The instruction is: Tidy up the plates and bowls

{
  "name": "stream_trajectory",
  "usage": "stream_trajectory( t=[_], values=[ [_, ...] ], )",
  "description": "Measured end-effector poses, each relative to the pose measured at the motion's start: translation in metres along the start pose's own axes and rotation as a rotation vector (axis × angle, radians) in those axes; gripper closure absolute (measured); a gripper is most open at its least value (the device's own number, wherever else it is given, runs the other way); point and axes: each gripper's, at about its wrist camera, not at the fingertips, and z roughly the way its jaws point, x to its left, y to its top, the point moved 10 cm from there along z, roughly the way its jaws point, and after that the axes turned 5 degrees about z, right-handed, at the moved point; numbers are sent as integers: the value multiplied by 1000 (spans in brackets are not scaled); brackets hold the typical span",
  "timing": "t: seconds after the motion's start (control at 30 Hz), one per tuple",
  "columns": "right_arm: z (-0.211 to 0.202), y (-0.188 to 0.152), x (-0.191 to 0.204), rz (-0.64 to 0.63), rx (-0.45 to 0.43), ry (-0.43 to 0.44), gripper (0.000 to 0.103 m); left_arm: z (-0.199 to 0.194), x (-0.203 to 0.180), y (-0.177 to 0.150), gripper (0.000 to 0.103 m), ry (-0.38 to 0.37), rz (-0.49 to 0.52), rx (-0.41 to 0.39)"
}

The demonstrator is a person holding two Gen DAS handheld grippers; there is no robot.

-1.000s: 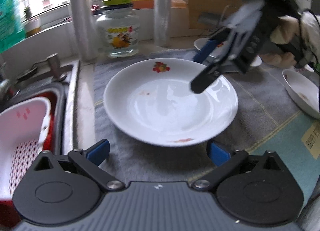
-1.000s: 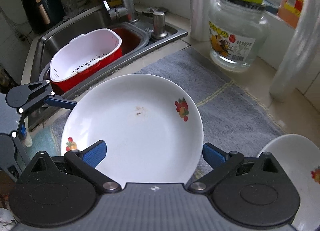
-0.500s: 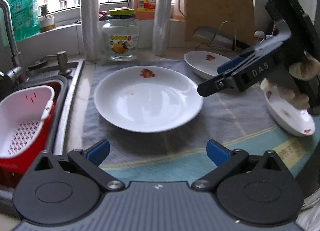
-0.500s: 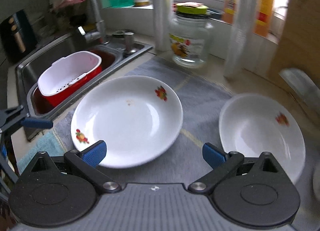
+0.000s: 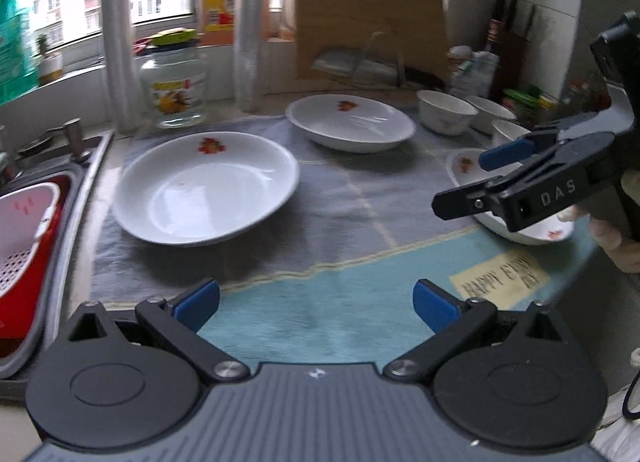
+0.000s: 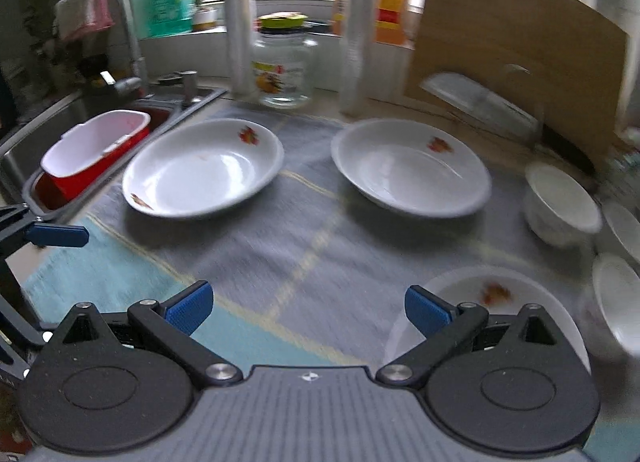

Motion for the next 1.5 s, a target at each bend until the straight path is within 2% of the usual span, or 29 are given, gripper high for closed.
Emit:
stream_trajectory(
  t=[0.33,0.47,0.57,0.7,0.93,1.07,1.27,1.5],
  values=[
    [-50,-57,-69,152,-17,-192,0,21,-55,0,1,-178,97,50],
    [-64,-74,-97,192,-23,-216,0,31,-75,4,1,-195,118,64],
    [-66,-82,-115,227,-13,-198,0,39,-88,13,1,-191,120,74],
    [-66,-93,-131,214,2,-179,0,46,-109,23,1,-217,125,82],
    [-56,-100,-148,179,21,-97,0,56,-133,38,1,-177,134,96],
    [-53,-99,-153,171,21,-18,0,63,-141,43,1,-140,132,109],
    [-50,-93,-164,188,23,75,0,75,-155,34,1,-112,132,134],
    [-47,-89,-175,205,37,118,0,96,-178,24,1,-125,189,175]
  ],
)
